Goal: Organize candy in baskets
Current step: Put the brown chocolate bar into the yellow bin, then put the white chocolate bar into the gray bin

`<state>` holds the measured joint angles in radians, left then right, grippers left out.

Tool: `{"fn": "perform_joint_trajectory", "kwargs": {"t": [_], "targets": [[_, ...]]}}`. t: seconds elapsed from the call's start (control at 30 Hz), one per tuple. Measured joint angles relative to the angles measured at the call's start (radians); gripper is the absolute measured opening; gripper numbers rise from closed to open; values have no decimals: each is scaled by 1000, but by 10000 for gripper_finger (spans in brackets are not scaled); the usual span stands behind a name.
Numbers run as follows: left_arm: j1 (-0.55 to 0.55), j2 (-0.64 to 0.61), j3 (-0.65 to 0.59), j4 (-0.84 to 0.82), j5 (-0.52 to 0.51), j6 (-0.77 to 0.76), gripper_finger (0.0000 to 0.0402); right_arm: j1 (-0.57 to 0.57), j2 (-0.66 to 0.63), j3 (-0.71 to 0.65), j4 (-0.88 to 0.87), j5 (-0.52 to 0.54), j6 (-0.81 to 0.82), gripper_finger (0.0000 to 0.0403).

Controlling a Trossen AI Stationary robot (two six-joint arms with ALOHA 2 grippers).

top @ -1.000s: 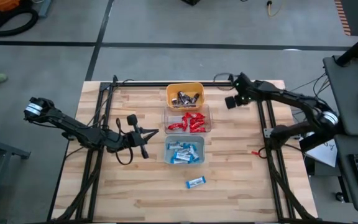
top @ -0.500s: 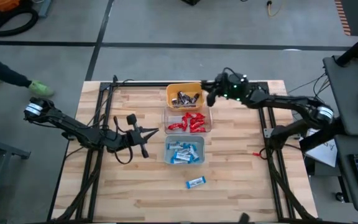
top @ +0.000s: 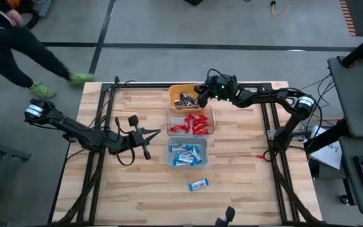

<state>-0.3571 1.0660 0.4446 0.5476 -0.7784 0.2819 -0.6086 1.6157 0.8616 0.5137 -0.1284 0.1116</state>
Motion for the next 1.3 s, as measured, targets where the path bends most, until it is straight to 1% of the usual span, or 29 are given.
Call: {"fn": "perform_joint_trajectory", "kwargs": {"t": [0.13,0.27,0.4,0.5,0.6,0.77,0.83,0.9,0.93,1.03,1.1,1.2,1.3], "targets": [[1,0,0,-1,0,-4,0,0,-4,2,-13,8,1,125],[1,0,0,-1,0,-7,0,0,-48,2,-51,24,-4,150],[1,0,0,0,0,-7,0,2,-123,2,-125,24,2,164],[1,1,0,15,1,-17,0,24,-215,2,-248,20,2,168],[1,13,11,21,17,-46,0,76,-322,2,-411,18,1,167],[1,73,52,36,167,-123,0,234,-477,2,-648,25,5,153],[-1,109,77,35,188,-165,0,316,-525,-3,-715,44,24,147],[-8,155,107,35,196,-197,0,414,-569,-19,-745,101,45,140],[-16,179,120,28,208,-203,0,469,-589,-32,-747,149,54,137],[-60,256,156,9,266,-207,0,660,-645,-98,-725,342,112,129],[-104,301,177,7,268,-219,0,801,-669,-146,-695,464,179,126],[-172,356,218,9,266,-221,0,995,-677,-206,-640,616,260,125],[-223,415,264,4,267,-194,0,1146,-643,-238,-581,762,326,127]]}}
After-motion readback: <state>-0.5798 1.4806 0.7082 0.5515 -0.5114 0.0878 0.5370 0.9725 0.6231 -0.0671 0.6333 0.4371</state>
